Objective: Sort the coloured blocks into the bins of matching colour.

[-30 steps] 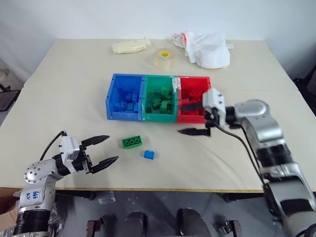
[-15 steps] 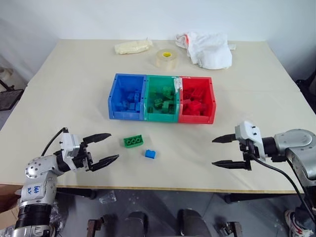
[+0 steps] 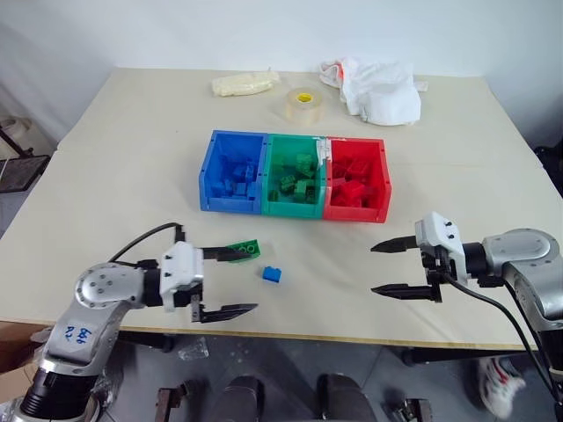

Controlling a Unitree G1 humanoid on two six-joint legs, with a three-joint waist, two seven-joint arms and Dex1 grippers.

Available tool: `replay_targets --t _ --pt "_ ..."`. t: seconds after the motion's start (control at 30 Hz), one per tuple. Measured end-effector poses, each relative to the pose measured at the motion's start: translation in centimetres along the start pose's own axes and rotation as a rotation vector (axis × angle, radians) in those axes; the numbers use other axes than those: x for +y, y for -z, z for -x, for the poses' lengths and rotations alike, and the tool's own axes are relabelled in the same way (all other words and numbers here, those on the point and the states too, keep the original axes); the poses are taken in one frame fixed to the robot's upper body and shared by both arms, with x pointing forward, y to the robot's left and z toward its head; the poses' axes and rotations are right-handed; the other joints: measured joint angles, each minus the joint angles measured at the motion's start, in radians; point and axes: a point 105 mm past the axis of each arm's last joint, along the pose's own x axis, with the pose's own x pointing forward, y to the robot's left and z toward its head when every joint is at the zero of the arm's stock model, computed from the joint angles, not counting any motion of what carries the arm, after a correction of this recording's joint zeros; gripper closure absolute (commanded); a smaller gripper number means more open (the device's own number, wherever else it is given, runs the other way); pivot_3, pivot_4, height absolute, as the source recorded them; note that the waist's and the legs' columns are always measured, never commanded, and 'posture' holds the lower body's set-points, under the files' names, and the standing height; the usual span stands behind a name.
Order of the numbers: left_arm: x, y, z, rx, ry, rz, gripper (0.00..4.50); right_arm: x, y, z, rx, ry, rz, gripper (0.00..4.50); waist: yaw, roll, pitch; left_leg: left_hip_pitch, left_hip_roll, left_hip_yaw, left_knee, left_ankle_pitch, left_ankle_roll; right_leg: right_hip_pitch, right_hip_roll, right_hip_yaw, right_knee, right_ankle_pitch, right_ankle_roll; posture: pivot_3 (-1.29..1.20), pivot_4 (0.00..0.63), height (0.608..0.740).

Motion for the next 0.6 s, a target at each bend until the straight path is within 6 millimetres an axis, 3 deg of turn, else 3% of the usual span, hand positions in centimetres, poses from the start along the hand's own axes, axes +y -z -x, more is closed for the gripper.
replay_targets --t 0.33,0.53,0.6 --pt "2.5 3.1 -3.9 0.181 -0.071 -0.012 0.0 0.0 0.3 0.4 0.003 0.058 -0.012 0.03 0.01 0.0 0.0 0.0 0.0 0.0 0.0 0.0 0.0 0.001 0.001 -0.002 0.0 0.0 0.0 0.0 0.15 0.74" --pt "2.5 3.8 -5.7 0.192 -0.013 -0.045 0.0 0.5 0.5 0.9 -0.001 0.111 -0.032 0.03 0.023 0.0 0.0 0.0 0.0 0.0 0.001 0.0 0.0 0.002 0.001 -0.002 0.0 0.0 0.0 0.0 0.15 0.74" --pt "2.7 3.7 -6.3 0.187 0.014 -0.064 0.4 0.7 0.6 1.0 0.001 0.123 -0.035 0.0 0.023 0.0 0.0 0.0 -0.001 0.0 0.001 0.0 0.0 0.003 0.001 -0.003 0.0 0.0 0.0 0.0 0.15 0.74"
